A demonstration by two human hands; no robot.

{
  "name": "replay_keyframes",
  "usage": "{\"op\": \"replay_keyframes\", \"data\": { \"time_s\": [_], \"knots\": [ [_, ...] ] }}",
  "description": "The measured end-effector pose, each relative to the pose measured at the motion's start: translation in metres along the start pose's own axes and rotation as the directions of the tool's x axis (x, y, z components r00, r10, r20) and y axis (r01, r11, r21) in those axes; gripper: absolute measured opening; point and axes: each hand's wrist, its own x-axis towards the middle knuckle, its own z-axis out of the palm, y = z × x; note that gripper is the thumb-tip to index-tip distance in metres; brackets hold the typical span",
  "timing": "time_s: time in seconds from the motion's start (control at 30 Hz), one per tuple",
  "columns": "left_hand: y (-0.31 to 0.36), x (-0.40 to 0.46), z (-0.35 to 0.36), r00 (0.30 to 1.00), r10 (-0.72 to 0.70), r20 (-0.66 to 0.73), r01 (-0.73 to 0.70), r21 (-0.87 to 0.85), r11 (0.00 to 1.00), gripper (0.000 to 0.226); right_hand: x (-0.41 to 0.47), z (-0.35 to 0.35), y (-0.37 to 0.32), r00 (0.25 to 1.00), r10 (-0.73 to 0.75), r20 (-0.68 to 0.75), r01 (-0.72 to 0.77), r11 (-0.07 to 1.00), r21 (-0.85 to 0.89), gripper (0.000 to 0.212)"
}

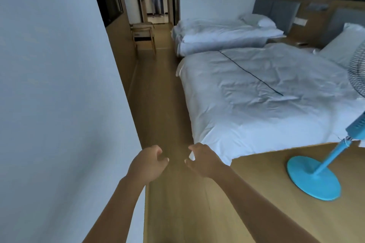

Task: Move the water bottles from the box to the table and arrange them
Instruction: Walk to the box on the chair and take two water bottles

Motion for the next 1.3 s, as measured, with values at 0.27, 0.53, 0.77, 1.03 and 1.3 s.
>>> {"op": "replay_keyframes", "data": {
  "time_s": [0.27, 0.53, 0.77, 1.03, 1.3],
  "knots": [
    [-0.014, 0.152, -0.038, 1.0, 0.016, 0.013, -0.016, -0.01, 1.0, 0.043, 0.138, -0.039, -0.014, 0.999, -0.008, -0.052, 0.003, 0.995, -0.101, 0.052],
    [-0.016, 0.28, -0.056, 1.0, 0.009, 0.003, -0.009, -0.014, 1.0, 0.042, 0.272, -0.061, -0.011, 0.998, -0.03, -0.062, 0.024, 0.994, -0.105, 0.054],
    [0.008, 0.441, -0.075, 1.0, 0.012, -0.003, -0.012, -0.005, 1.0, 0.044, 0.431, -0.118, 0.01, 0.996, -0.054, -0.066, 0.045, 0.991, -0.128, 0.052],
    [0.033, 0.615, -0.111, 0.998, -0.058, -0.033, 0.058, -0.016, 0.998, 0.044, 0.608, -0.186, 0.02, 0.994, -0.111, -0.02, 0.108, 0.989, -0.102, 0.05],
    [0.021, 0.762, -0.138, 0.995, -0.091, -0.036, 0.09, -0.02, 0.996, 0.042, 0.754, -0.211, 0.016, 0.989, -0.136, 0.051, 0.143, 0.977, -0.158, 0.048]
  ]
}}
